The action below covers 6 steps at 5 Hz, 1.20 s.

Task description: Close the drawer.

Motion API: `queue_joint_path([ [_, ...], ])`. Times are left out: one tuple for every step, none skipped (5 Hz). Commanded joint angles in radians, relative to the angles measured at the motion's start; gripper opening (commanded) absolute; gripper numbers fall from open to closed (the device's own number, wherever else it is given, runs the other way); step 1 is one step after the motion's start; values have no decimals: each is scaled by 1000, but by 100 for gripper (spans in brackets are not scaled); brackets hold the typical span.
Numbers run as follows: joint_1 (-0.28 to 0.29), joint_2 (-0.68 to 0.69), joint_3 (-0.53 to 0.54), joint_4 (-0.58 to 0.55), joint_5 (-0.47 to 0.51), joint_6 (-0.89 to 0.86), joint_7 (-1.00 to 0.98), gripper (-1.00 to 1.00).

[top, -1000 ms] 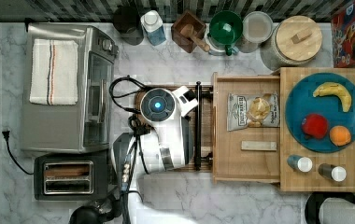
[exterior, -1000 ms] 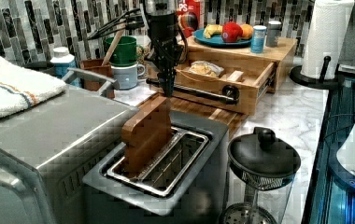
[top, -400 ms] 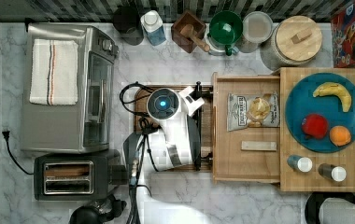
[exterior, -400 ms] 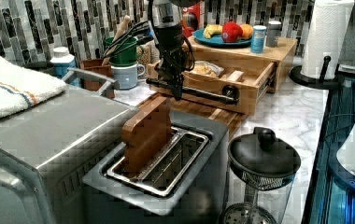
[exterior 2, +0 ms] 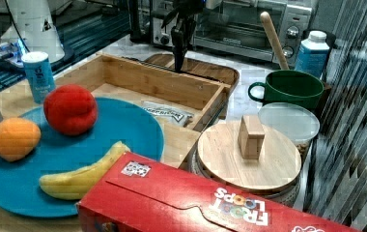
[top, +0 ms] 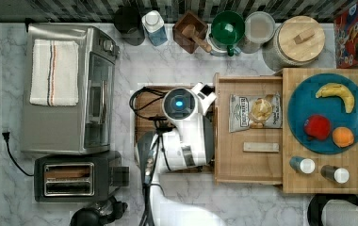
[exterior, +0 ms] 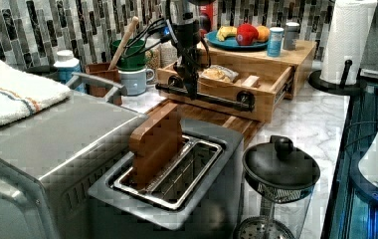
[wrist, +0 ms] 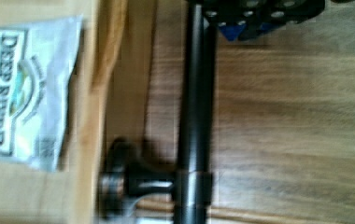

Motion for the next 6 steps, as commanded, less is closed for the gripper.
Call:
queue_joint_path([
  [-121,32,-55,3,-6,129,-150,-100],
  [-148,21,-72,-5,-17,107,-168,-100],
  [-179,-8,-92,8,-18,40,-230,-100],
  [-222,18,-117,38,-16,41,-329,-100],
  [-267,54,-132,66,2,70,-417,-100],
  [-329,91,-140,102,29,72,-508,-100],
])
